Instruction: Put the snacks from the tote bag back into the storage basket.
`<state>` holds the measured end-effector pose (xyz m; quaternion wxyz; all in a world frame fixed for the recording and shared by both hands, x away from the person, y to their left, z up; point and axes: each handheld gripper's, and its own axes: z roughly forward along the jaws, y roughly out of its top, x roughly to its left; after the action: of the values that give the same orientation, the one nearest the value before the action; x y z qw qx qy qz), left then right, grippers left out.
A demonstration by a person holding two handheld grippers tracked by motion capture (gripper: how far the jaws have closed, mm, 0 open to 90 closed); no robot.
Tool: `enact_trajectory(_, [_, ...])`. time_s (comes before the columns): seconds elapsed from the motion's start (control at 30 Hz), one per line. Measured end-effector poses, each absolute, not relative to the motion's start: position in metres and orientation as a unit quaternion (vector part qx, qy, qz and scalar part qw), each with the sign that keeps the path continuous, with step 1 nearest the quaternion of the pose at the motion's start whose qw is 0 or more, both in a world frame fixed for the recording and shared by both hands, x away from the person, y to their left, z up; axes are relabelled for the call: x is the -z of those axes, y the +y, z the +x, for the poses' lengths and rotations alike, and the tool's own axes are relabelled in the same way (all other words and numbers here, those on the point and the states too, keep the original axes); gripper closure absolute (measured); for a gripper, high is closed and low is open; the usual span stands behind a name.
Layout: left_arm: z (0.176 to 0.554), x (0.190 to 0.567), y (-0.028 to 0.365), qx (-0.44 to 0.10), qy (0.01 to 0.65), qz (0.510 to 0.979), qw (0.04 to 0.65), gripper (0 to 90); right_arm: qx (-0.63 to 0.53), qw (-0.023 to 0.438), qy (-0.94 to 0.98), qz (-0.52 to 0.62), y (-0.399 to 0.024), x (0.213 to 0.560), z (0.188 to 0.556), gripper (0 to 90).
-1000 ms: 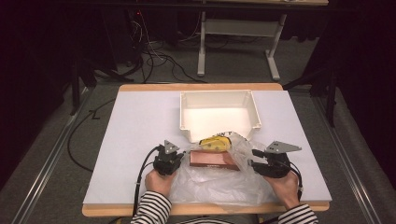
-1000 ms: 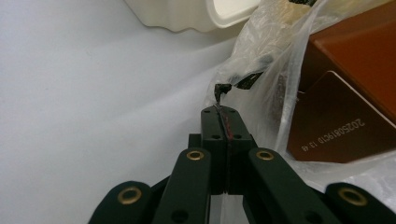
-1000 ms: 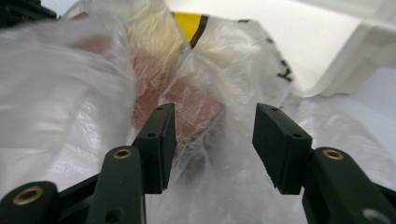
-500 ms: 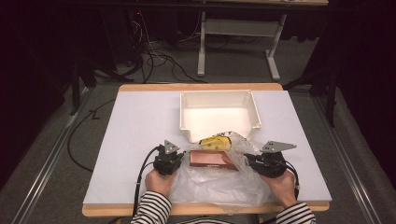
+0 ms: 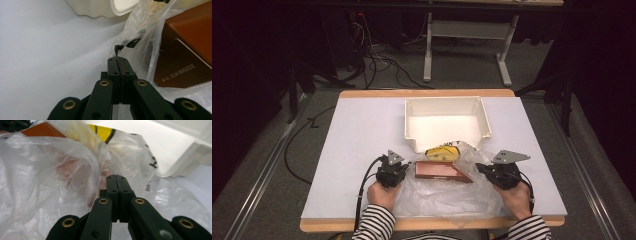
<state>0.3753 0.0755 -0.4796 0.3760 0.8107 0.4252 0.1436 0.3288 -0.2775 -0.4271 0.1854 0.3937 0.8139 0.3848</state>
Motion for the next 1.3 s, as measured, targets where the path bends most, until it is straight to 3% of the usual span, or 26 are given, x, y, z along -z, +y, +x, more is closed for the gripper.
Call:
enact_trajectory(0.7, [0.376, 0.476, 0.077, -0.148, 0.430, 0.806, 0.378, 88.8, -0.341, 0.168, 0.804, 0.458, -0.295, 0.464, 0.355, 90.0])
enact_trajectory(0.87, [0.360, 0.455, 0.085, -0.162, 0.424, 0.781, 0.430, 73.8, -0.332, 0.177, 0.811, 0.447, -0.291, 0.463, 0.354, 90.0])
enact_trajectory(1.07, [0.341, 0.437, 0.092, -0.176, 0.406, 0.779, 0.444, 58.4, -0.331, 0.182, 0.814, 0.442, -0.288, 0.464, 0.353, 90.0])
enact_trajectory(1.3, [0.330, 0.440, 0.085, -0.168, 0.385, 0.802, 0.425, 52.5, -0.331, 0.180, 0.815, 0.441, -0.287, 0.466, 0.353, 90.0])
